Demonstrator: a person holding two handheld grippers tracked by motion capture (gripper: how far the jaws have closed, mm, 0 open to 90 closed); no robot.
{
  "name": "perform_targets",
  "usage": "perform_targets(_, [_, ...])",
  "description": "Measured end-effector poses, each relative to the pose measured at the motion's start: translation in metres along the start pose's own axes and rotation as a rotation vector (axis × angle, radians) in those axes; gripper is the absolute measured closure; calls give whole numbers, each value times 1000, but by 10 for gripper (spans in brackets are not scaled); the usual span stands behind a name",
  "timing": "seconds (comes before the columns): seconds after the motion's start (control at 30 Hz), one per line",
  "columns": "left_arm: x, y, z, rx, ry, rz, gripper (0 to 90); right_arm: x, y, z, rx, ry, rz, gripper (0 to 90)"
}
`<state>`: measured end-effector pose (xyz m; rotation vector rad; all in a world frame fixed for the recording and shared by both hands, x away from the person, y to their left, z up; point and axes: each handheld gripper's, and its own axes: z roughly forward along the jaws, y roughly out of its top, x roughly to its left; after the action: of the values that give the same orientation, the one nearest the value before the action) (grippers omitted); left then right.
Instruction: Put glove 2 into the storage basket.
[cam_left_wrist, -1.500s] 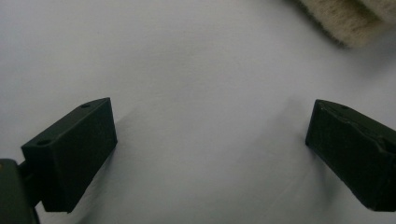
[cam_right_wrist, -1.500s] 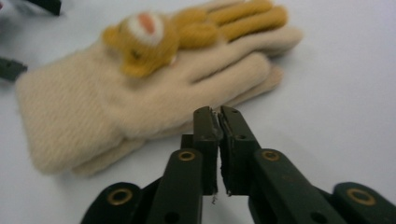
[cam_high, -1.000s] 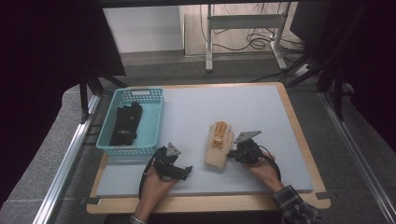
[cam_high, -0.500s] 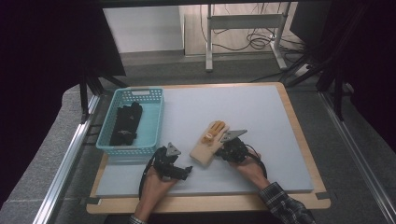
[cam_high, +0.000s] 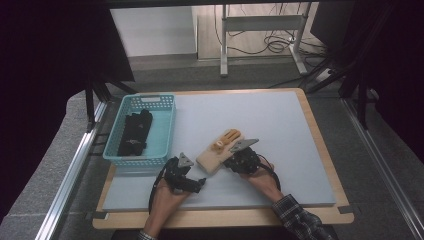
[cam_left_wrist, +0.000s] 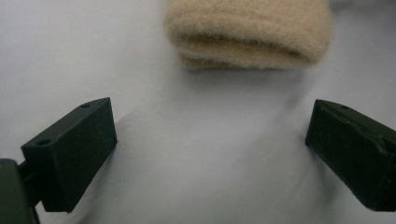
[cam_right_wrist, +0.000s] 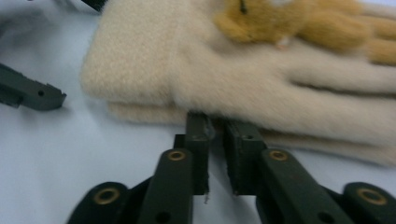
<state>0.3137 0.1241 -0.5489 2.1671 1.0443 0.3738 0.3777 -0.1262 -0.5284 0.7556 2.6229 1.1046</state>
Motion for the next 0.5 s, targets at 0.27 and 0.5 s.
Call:
perform_targets(0.27, [0, 0, 0, 0, 0, 0, 20, -11, -14, -28, -17, -69, 17, 490])
perform_targets(0.5, [0, 0, 0, -1, 0, -1, 20, -21, -29, -50, -20, -134, 34, 278])
